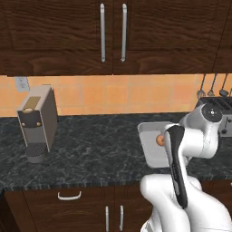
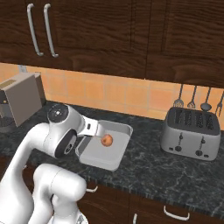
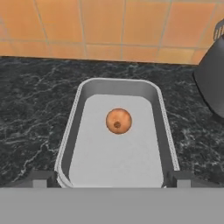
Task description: Place one onion and one chicken drumstick in each tupperware on the nearby counter, to pack two identical lunches.
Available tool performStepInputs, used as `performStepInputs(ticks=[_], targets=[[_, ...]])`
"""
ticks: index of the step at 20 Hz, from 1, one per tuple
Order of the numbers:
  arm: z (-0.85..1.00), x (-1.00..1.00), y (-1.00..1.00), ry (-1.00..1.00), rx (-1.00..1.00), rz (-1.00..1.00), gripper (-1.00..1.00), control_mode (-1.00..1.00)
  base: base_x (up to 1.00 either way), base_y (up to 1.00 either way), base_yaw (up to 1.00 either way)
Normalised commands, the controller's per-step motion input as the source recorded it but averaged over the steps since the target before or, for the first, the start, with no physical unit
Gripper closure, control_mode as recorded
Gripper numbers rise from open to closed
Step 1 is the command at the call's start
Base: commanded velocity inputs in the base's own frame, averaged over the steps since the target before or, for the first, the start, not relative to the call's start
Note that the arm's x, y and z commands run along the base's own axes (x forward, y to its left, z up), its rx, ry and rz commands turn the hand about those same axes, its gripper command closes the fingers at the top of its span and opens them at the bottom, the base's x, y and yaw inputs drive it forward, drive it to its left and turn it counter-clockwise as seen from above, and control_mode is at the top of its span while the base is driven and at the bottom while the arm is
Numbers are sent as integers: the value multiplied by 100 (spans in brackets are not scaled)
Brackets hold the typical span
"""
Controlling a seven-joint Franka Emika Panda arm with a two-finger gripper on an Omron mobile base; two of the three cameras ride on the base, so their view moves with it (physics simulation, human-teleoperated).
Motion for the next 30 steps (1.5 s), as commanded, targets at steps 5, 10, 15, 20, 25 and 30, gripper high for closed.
performStepInputs(ticks=[5,10,15,20,25,30], targets=[[-1,-49,13,0,-3,4,-100,100,-15,0,0],[0,0,0,0,0,0,-100,100,-70,-48,-14],[0,0,0,0,0,0,-100,100,-49,-100,-15],[0,0,0,0,0,0,-100,100,-62,-94,-10],[0,0,0,0,0,0,-100,100,-64,-98,-9],[0,0,0,0,0,0,-100,100,-47,-100,-10]])
